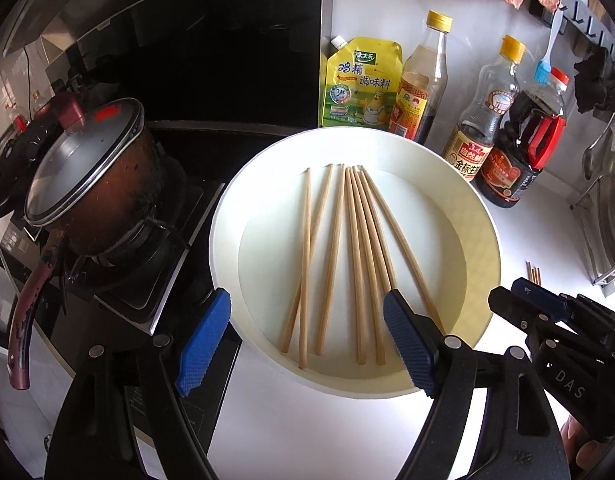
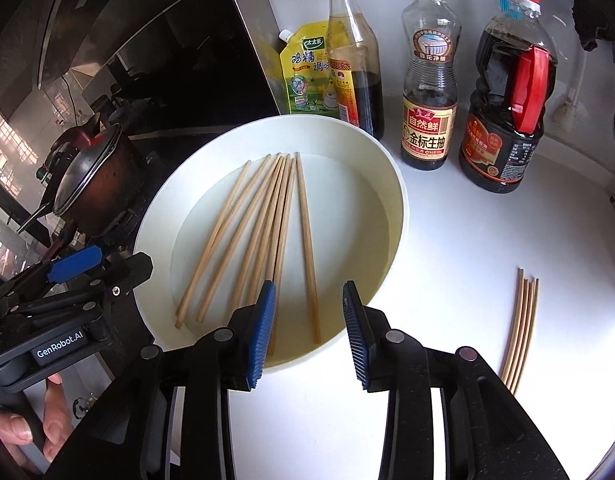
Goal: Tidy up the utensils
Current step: 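Withdraw both open tools back toward the remaining chopsticks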
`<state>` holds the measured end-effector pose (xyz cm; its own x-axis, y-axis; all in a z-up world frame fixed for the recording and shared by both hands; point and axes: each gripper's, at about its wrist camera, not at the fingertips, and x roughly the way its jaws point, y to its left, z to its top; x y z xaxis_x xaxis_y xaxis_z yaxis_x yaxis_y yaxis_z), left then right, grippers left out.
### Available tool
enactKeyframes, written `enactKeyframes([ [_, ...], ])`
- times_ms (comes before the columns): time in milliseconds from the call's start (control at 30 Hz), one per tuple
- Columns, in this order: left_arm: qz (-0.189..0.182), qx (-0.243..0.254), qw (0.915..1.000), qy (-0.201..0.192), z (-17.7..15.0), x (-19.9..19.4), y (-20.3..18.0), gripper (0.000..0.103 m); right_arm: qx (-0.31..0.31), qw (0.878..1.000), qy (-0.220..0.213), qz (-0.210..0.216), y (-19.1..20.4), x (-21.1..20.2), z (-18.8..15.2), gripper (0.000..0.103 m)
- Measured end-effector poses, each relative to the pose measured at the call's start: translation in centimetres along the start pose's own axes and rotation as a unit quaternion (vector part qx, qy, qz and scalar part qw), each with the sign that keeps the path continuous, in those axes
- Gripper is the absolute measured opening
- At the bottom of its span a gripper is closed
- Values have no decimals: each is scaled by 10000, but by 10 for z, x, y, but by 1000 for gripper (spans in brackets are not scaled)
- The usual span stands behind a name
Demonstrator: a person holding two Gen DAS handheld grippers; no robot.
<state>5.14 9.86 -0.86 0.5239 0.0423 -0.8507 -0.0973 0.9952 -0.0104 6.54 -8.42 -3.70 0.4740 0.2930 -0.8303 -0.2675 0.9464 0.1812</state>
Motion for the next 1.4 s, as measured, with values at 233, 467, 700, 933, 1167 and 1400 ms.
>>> enactKeyframes([
  [233, -72, 146, 9998, 74, -14, -4, -19, 78, 208, 9998, -7, -65, -18, -13, -22, 35],
  [467, -215, 354, 9990, 177, -25, -4, -43, 78, 481, 9985, -51, -245, -46, -25, -40, 39],
  [700, -469, 618, 9966, 266, -35, -2, -75, 78, 709, 9959, -97, -545, -83, -38, -61, 42],
  [933, -927, 881, 9914, 283, -46, 1, -111, 80, 995, 9909, -41, -910, -127, -46, -91, 44],
  [1167, -1184, 1236, 9848, 281, -58, 7, -152, 81, 1227, 9852, 86, -1191, -162, -43, -117, 48],
  [1400, -1295, 1495, 9795, 382, -75, 18, -182, 81, 1350, 9818, 182, -1324, -181, -30, -138, 51],
])
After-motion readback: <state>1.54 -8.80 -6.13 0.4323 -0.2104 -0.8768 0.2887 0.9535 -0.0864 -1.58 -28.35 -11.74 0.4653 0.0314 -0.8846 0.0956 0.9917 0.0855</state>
